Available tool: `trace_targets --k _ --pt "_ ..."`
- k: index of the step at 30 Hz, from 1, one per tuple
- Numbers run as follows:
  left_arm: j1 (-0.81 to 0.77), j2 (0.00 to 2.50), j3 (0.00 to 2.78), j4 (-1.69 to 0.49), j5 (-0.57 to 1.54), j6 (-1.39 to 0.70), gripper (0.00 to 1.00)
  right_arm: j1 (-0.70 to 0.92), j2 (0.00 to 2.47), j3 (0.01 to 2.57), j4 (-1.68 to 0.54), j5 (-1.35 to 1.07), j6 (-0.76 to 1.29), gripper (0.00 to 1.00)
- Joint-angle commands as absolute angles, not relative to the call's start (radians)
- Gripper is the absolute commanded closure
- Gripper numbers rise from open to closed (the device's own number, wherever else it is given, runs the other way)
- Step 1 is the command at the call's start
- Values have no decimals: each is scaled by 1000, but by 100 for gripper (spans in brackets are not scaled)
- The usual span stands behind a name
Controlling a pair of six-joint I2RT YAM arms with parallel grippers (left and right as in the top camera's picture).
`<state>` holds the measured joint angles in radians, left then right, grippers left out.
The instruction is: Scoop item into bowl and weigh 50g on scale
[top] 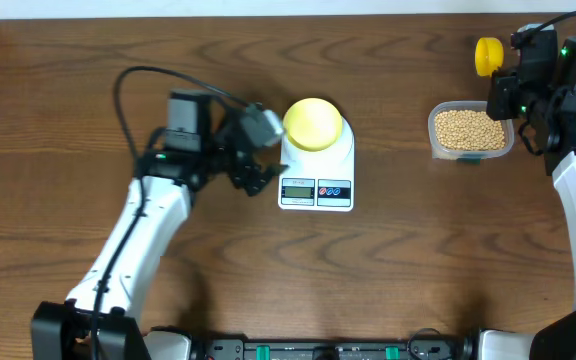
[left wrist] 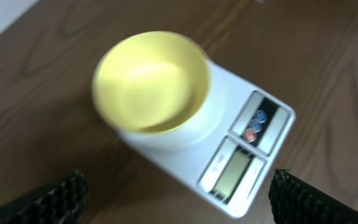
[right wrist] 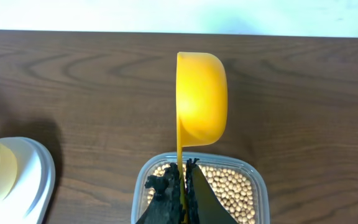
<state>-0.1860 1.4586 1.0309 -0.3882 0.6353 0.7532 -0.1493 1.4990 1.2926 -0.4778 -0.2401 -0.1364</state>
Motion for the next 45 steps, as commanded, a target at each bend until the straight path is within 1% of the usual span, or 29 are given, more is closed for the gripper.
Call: trace_targets --k 1,3,5,6,8,12,14,16,20,21,22,23,28,29,36,38,41,45 --pt "-266 1459 1048 -387 556 609 5 -160 1507 1294 -479 -273 -143 99" --pt "-284 1459 1049 -386 558 444 5 -160 1507 1294 -478 -299 -143 99" --pt "-289 1459 1049 -390 582 170 5 -159 1507 1294 -478 -319 -144 99" --pt "-289 1459 1049 -391 611 77 5 -159 1507 1294 -478 -324 -143 99" --pt "-289 1459 1049 -395 663 -22 5 -158 1507 1294 -481 -327 -143 99" --pt "-289 1459 1049 -395 708 -94 5 -148 1506 1294 -492 -333 -143 99" --pt "-289 1459 1049 -402 750 -199 5 -136 1506 1294 -505 -337 -143 99" --pt "-289 1459 1049 -408 783 -208 5 -126 1506 1294 -517 -341 -144 99" --pt "-289 1459 1048 -408 774 -193 5 -96 1507 1294 -523 -344 -144 99" --pt "-290 1459 1048 -408 773 -171 21 -90 1507 1294 -523 -344 -144 99" --pt "-292 1459 1048 -410 755 -145 69 -81 1507 1294 -523 -344 -144 99" --pt "-299 1459 1048 -418 695 -145 92 -75 1507 1294 -523 -344 -148 99" --pt "-402 1459 1048 -418 424 -140 92 -71 1507 1294 -526 -343 -148 99" --pt "-464 1459 1048 -424 332 -127 92 -71 1507 1294 -527 -343 -148 99" --pt "-618 1537 1047 -427 106 -55 92 -71 1507 1294 -529 -344 -147 99" --pt "-640 1573 1047 -420 96 -23 92 -71 1507 1294 -535 -344 -147 99" --pt "-670 1640 1047 -395 95 79 92 -71 1507 1294 -539 -344 -147 99" --pt "-680 1705 1047 -338 96 121 92 -71 1507 1294 -543 -344 -147 99"
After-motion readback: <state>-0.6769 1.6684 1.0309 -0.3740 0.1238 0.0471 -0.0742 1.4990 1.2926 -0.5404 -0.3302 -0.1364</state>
